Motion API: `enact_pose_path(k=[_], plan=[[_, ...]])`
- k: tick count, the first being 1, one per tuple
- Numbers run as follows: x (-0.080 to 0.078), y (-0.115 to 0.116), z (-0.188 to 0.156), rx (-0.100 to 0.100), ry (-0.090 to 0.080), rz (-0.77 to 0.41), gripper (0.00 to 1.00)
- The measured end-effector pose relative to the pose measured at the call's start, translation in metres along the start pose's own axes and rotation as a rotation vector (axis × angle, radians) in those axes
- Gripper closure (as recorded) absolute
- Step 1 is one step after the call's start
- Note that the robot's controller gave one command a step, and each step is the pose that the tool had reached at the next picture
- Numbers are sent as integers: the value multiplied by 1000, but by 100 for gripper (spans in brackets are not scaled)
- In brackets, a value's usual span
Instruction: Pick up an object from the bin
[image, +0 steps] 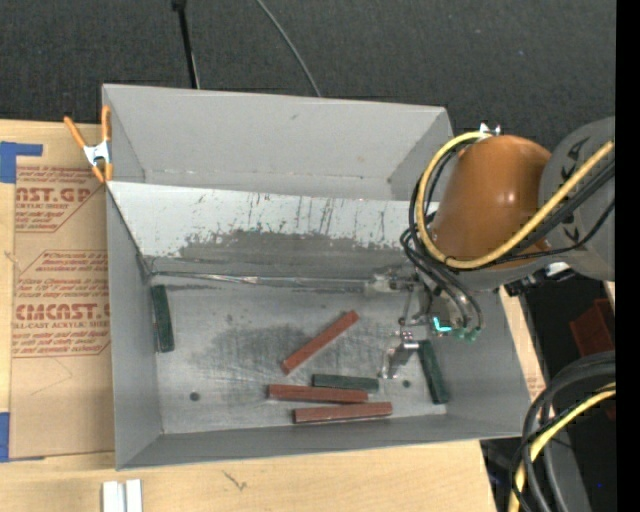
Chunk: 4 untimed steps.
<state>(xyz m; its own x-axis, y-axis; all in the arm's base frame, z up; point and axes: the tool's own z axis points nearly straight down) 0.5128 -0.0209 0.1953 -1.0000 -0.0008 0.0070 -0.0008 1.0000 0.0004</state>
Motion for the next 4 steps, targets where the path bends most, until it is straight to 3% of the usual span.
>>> enact_pose_path(k=[1,2,3,4], plan=[[-2,0,-4,0,-8,0,0],[-3,3,63,-1,-13,36,0],[28,-11,107,0,-5,24,100],[28,-11,107,0,-5,24,100]])
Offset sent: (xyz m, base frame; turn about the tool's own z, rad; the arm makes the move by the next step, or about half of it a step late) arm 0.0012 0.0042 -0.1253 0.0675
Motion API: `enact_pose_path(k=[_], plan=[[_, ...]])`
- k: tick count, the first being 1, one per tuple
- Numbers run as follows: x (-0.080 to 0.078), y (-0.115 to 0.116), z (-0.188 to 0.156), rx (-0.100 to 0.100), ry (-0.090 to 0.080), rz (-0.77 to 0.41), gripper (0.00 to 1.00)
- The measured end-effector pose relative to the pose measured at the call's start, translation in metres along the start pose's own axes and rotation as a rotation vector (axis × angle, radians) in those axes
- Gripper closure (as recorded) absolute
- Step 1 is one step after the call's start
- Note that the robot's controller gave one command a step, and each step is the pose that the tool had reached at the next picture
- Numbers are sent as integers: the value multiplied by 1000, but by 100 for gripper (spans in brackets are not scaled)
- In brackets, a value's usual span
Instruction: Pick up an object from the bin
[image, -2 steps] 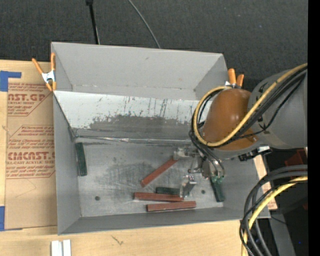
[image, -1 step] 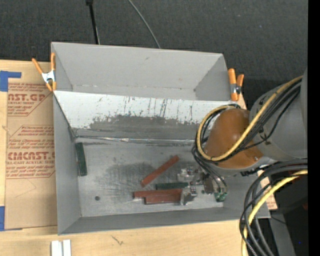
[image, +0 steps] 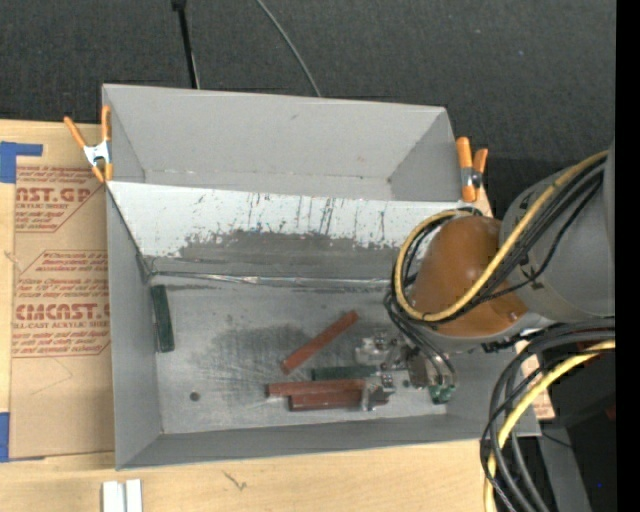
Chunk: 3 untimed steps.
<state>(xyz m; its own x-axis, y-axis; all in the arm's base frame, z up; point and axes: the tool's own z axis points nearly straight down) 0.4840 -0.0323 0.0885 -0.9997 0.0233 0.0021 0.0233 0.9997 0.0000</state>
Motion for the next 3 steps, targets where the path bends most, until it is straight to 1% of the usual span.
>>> enact_pose_path(k=[1,2,3], plan=[[-2,7,-167,0,-4,109,100],[-2,7,-167,0,-4,109,100],[-15,21,-64,-1,-1,269,0]])
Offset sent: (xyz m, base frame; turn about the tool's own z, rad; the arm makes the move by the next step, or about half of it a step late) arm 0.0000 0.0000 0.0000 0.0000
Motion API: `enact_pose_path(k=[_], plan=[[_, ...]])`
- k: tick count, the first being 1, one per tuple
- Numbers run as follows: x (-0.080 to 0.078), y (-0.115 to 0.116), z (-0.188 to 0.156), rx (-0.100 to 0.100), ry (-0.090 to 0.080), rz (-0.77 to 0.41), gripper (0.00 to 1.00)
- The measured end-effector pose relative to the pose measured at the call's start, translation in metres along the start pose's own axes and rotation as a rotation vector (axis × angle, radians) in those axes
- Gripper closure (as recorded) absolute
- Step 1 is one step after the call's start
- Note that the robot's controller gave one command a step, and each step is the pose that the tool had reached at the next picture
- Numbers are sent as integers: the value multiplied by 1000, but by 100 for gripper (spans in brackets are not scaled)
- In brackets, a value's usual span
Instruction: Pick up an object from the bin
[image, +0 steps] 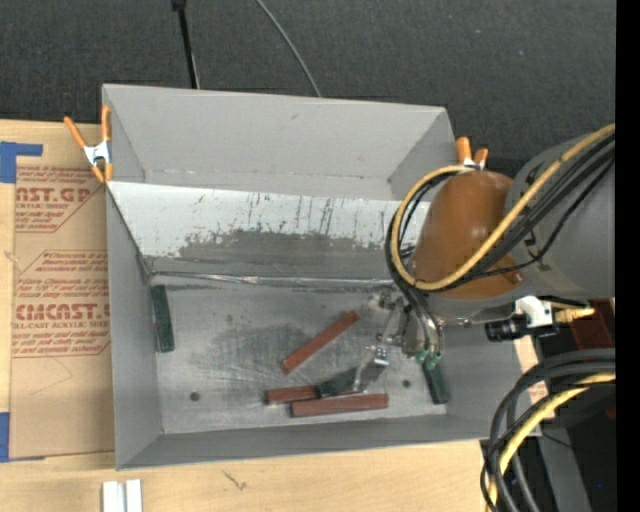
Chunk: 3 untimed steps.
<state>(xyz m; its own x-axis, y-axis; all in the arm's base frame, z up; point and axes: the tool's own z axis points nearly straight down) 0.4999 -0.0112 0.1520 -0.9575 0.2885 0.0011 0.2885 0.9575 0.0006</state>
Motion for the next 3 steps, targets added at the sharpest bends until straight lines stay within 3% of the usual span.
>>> enact_pose_path(k=[1,2,3], plan=[[0,0,0,0,-1,0,0],[24,5,76,3,32,-133,100],[24,5,76,3,31,-133,100]])
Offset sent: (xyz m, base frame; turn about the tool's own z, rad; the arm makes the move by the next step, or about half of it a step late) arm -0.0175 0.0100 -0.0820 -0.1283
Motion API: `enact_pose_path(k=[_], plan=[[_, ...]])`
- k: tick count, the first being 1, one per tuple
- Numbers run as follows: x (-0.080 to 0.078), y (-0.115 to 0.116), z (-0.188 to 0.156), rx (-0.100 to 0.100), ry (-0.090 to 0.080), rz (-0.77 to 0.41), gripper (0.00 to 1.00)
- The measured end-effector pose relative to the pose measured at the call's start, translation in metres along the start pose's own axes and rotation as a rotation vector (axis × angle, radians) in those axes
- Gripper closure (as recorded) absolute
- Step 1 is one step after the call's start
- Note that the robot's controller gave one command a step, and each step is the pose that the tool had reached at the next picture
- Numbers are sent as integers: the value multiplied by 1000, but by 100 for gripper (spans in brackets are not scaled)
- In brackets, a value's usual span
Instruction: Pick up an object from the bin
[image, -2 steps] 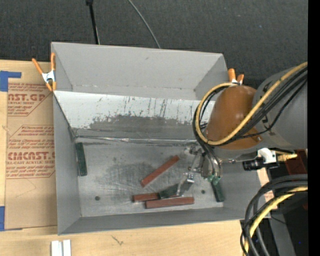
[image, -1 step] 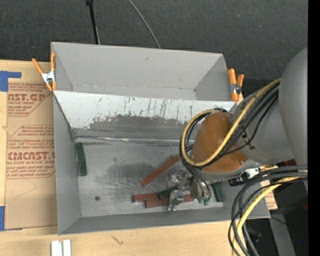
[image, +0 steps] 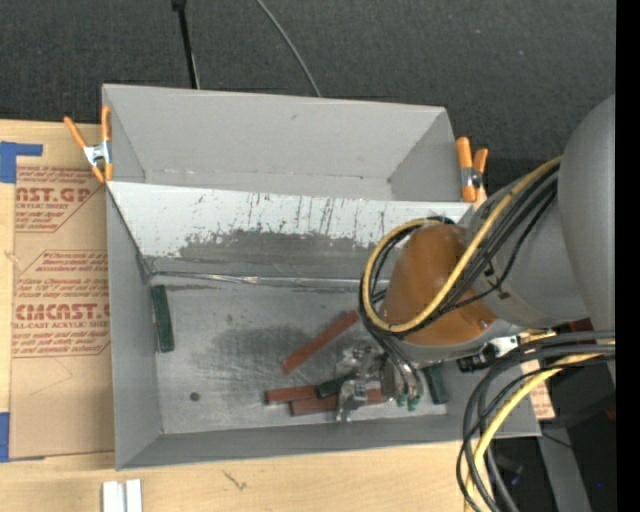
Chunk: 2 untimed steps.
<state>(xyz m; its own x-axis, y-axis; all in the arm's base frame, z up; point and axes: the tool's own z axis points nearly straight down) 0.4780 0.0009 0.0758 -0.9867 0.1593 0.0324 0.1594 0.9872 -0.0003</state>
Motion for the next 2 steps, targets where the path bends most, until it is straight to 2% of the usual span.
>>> enact_pose_path(k=[1,2], plan=[[-11,2,-146,-1,-34,45,100],[-11,1,-146,-1,-33,45,100]])
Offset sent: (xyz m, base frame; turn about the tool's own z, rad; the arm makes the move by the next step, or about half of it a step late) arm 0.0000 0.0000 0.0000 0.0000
